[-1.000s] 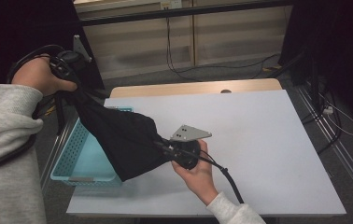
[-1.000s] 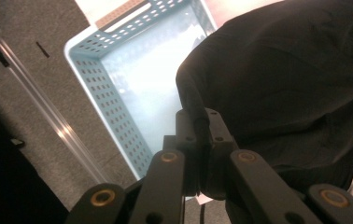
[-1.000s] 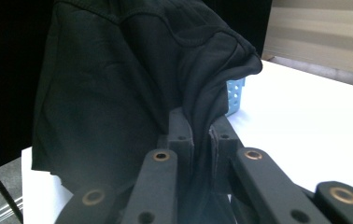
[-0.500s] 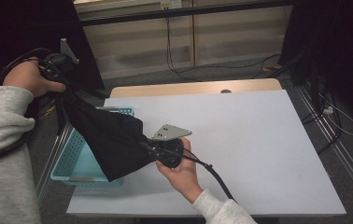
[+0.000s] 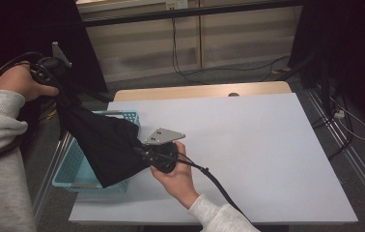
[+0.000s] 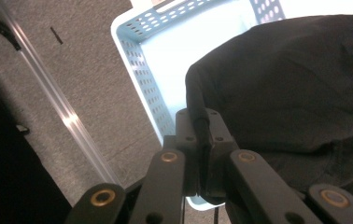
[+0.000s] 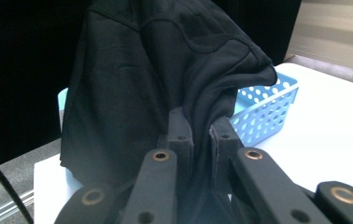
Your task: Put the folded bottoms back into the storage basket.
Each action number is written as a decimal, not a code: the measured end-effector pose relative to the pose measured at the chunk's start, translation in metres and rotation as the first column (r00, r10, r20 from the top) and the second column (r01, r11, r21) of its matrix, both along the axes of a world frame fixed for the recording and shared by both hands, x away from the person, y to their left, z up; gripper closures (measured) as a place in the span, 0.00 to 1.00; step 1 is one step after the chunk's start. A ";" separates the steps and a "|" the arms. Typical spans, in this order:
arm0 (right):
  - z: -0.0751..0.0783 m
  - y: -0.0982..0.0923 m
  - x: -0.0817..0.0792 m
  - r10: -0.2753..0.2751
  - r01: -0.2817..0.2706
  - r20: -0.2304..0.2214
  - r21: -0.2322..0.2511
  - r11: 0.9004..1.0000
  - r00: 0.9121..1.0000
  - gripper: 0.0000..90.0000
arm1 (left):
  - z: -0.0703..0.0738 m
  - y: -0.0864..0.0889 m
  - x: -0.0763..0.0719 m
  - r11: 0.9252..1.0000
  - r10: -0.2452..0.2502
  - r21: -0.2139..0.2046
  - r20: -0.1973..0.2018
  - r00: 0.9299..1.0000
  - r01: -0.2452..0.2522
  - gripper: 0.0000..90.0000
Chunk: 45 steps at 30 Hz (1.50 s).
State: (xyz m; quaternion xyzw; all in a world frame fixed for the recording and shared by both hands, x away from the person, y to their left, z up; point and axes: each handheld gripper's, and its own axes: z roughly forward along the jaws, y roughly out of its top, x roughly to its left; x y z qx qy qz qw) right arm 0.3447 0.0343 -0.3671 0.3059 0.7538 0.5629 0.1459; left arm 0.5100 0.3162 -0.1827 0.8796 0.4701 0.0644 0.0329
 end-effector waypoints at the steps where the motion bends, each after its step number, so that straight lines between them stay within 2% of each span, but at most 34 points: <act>1: 0.000 0.001 0.000 0.002 -0.002 0.003 -0.004 1.000 1.000 0.92 | -0.001 0.000 0.000 1.000 0.001 -0.001 -0.001 1.000 -0.001 0.97; 12: -0.002 0.010 -0.003 0.009 -0.009 0.014 -0.023 1.000 1.000 0.92 | -0.004 0.001 0.005 1.000 -0.017 0.012 0.013 1.000 0.017 0.97; 14: -0.003 0.012 -0.004 0.014 -0.013 0.013 -0.027 1.000 1.000 0.92 | -0.005 0.001 0.006 1.000 -0.018 0.022 0.004 1.000 0.018 0.97; 22: -0.004 0.016 -0.006 0.014 -0.013 0.019 -0.038 0.999 1.000 0.92 | -0.011 -0.003 0.013 0.999 -0.021 0.034 0.022 1.000 0.020 0.97; 26: -0.005 0.020 -0.006 0.021 -0.020 0.011 -0.036 0.999 1.000 0.92 | -0.008 -0.004 0.014 0.999 -0.025 0.039 0.035 0.999 0.024 0.97; 32: -0.008 0.027 -0.006 0.034 -0.033 0.006 -0.024 0.999 0.999 0.92 | -0.006 0.002 0.013 0.999 -0.029 0.035 0.048 0.998 0.028 0.97; 36: -0.009 0.030 -0.005 0.037 -0.037 0.010 -0.026 0.999 0.999 0.92 | -0.007 0.005 0.013 0.999 -0.018 0.034 0.038 0.999 0.017 0.97; 45: -0.013 0.048 -0.007 0.065 -0.065 0.015 -0.027 0.998 0.998 0.92 | -0.010 0.019 0.015 1.000 -0.017 0.027 0.073 0.997 0.015 0.97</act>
